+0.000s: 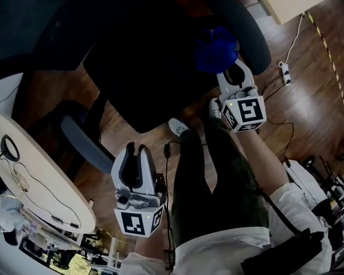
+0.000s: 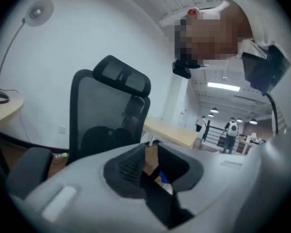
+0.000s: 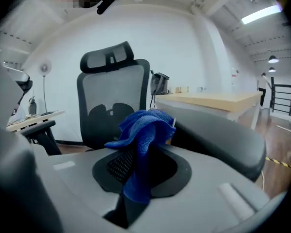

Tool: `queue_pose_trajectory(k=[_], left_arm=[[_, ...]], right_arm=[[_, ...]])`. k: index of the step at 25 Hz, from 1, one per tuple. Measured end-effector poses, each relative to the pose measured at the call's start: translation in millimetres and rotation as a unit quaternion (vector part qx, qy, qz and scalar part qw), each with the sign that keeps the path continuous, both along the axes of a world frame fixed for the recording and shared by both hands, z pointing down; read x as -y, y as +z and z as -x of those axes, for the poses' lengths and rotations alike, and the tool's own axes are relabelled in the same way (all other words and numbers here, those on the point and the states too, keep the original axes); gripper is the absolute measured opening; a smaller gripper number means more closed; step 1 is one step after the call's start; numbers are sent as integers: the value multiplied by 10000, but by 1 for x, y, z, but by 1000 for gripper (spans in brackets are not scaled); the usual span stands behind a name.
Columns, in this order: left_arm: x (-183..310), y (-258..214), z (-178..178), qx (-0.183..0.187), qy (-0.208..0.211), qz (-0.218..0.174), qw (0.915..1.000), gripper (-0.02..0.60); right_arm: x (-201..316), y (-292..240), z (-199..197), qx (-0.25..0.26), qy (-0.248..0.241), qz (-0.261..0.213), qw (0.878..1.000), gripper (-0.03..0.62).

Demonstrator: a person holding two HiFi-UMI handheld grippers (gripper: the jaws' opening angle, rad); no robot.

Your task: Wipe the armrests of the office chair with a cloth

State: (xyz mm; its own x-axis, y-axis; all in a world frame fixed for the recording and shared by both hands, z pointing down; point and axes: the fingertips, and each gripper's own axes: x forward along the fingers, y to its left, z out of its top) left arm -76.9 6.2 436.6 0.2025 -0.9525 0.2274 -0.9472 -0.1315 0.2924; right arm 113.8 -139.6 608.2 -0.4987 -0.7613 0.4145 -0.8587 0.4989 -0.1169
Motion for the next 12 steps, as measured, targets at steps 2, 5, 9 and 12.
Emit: queue_pose_trajectory(k=[2, 5, 9, 12], left_arm=[[8, 1, -16, -26, 163, 14, 9999, 78], [4, 2, -24, -19, 336, 124, 9994, 78], [-18, 4, -21, 112, 365, 374, 9986, 78], [-32, 3, -7, 152, 120, 445, 9988, 78]], right_arm=[[12, 26, 0, -99, 54, -18, 9999, 69], [36, 77, 8, -177, 114, 99, 9997, 69], [71, 167, 3, -519, 241, 923, 9941, 69], [79, 200, 2, -597, 51, 1350, 9890, 69]])
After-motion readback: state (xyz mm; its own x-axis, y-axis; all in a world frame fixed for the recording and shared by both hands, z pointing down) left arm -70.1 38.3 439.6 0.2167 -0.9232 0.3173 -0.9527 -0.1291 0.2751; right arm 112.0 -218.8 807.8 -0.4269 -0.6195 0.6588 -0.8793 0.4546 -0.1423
